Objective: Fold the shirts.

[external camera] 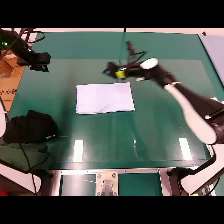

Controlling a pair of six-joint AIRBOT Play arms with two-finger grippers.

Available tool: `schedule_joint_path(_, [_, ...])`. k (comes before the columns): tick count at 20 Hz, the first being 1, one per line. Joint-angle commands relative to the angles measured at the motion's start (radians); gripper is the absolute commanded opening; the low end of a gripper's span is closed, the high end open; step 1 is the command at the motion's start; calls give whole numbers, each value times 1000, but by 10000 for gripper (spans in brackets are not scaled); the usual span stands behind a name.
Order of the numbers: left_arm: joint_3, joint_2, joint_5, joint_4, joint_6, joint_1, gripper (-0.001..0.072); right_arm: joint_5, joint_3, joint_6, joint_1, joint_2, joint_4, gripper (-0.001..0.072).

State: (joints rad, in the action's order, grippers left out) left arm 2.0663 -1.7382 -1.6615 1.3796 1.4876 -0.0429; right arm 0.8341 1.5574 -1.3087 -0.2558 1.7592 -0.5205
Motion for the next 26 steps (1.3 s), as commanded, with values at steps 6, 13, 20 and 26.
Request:
schedule_joint_path(6, [0,0,13,2,7,-2,22,311,-231,11,315,13,-197,504])
schedule_joint_path(13, [-24,-2,10,2,5,-2,21,279,-201,83,132,119,14,445])
schedule_joint_path(20, [-24,-2,-6,2,3,-2,22,301,40,-24,162,50,5,14])
schedule_joint_path(26, [-24,-2,-7,2,-4,-2,22,365,56,-159,494,-254,-232,13])
